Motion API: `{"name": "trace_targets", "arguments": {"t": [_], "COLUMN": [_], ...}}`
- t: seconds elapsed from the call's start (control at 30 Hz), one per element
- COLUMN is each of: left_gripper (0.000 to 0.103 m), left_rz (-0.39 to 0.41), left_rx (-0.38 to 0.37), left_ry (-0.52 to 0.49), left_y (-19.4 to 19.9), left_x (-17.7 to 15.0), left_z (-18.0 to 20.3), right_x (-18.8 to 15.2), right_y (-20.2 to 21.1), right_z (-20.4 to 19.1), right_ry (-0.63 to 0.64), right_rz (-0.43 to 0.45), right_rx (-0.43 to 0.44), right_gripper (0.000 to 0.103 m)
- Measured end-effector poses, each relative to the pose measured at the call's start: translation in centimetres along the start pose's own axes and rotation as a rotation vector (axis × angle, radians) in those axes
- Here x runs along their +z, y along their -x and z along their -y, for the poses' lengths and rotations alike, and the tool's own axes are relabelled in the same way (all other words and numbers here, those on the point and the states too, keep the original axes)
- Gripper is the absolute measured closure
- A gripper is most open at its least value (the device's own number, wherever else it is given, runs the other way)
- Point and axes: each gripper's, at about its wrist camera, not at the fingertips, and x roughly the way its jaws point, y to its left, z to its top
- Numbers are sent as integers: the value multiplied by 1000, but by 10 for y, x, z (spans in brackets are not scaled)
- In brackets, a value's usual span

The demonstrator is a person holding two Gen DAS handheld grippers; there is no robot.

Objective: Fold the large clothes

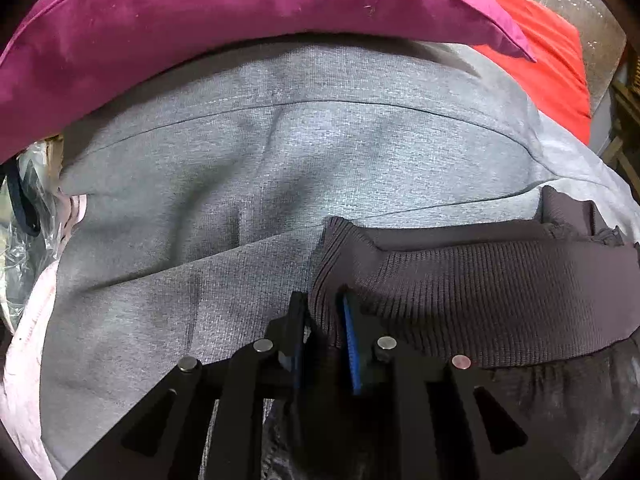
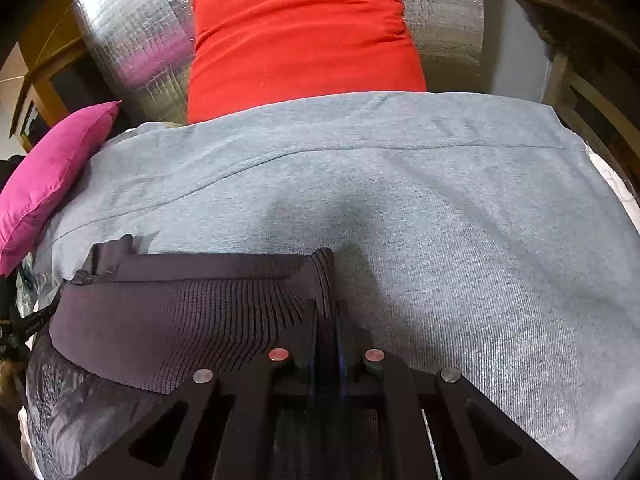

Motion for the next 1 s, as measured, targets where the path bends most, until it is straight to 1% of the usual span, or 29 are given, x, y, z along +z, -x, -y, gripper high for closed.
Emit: {"name": "trace_targets", "arguments": {"t": [0.13, 0.2, 0.4, 0.47, 0.5, 0.53, 0.57, 0.6, 0.63, 0.67, 0.7, 0.73, 0.8, 0.83, 0.87, 0.93, 1.0], "left_gripper": [81, 81, 79, 77, 75, 73, 68, 54, 43, 26, 25, 25, 25, 25, 25, 25, 25], "left_rz": [6, 8, 15, 14, 11, 11, 10, 11, 16, 30, 45, 63, 89, 114, 140, 177, 197], "left_rx": [11, 9, -13, -15, -15, -10, -7, -8, 5, 26, 33, 30, 26, 20, 16, 9, -39], "left_ry": [2, 9, 33, 40, 40, 39, 36, 37, 46, 70, 96, 139, 206, 212, 191, 106, 17], "left_y": [1, 7, 7, 5, -1, 0, 0, 3, 10, 21, 28, 40, 63, 78, 92, 118, 141], "left_x": [-3, -11, -17, -21, -12, -10, -9, -6, -4, -2, -2, -2, -4, -6, -10, -20, -37], "left_z": [2, -5, -15, -15, -24, -25, -26, -29, -32, -36, -41, -49, -61, -64, -62, -45, -16], "right_x": [0, -1, -3, -2, -2, -2, -1, 0, 2, 2, 3, 3, 2, 2, 0, -7, -25], "right_y": [0, -1, -4, -5, -5, -4, -3, -1, 2, 7, 14, 25, 48, 58, 70, 93, 111], "right_z": [-3, -4, -1, 3, 5, 8, 9, 11, 14, 17, 18, 20, 24, 25, 23, 7, -28], "right_ry": [10, 17, 9, -10, -21, -34, -39, -54, -76, -94, -103, -108, -109, -113, -105, -19, 130], "right_rz": [-8, -9, 0, -4, -6, -7, -9, -17, -26, -35, -31, -11, 52, 69, 89, 124, 124], "right_rx": [-28, -36, -26, -12, -2, 15, 27, 54, 81, 97, 89, 58, 37, 40, 28, 17, 14], "right_gripper": [96, 96, 96, 95, 94, 93, 89, 86, 76, 55, 37, 15, 15, 15, 15, 15, 15]}}
